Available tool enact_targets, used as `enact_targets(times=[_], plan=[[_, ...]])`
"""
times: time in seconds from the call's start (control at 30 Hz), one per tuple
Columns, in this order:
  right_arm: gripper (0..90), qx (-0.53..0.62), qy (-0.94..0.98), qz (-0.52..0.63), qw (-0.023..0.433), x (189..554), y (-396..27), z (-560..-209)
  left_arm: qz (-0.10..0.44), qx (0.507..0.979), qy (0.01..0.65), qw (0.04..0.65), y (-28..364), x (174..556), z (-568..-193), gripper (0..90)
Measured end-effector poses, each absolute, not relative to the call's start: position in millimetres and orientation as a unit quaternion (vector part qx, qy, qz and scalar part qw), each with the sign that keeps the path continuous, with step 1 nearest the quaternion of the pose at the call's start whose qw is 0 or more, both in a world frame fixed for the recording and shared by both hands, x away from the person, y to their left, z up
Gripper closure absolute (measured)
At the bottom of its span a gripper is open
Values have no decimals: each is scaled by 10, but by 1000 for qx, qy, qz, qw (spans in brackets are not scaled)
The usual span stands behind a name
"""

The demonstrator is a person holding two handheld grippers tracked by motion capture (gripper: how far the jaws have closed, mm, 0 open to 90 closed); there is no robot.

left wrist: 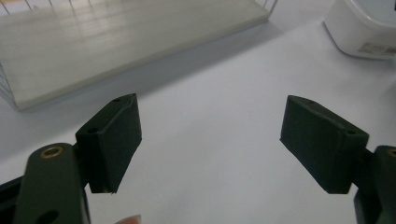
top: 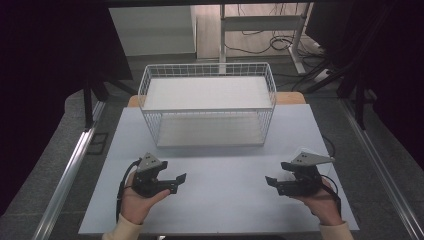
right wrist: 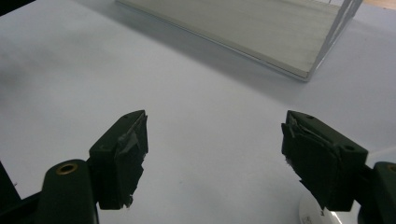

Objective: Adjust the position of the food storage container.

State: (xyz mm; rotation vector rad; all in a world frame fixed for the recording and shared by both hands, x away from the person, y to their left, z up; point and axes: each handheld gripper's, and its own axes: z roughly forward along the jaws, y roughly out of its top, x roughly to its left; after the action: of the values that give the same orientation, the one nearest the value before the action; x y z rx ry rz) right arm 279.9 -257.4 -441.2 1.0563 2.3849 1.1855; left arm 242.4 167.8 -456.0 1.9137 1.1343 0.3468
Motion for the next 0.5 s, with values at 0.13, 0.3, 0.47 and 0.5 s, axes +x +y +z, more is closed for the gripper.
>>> enact_targets(times=[0.13, 0.3, 0.47, 0.5], plan=[[230, 364, 828, 407, 130, 2843, -2554, -4438, 136, 769, 452, 431, 1677, 2412, -4506, 199], [214, 371, 824, 406, 138, 2844, -2601, -4390, 135, 773, 444, 433, 1631, 2443, -4491, 195], [212, 375, 821, 405, 146, 2850, -2686, -4288, 127, 779, 443, 424, 1593, 2462, -4560, 197], [215, 375, 820, 407, 147, 2857, -2700, -4270, 124, 780, 445, 422, 1596, 2464, -4573, 197]])
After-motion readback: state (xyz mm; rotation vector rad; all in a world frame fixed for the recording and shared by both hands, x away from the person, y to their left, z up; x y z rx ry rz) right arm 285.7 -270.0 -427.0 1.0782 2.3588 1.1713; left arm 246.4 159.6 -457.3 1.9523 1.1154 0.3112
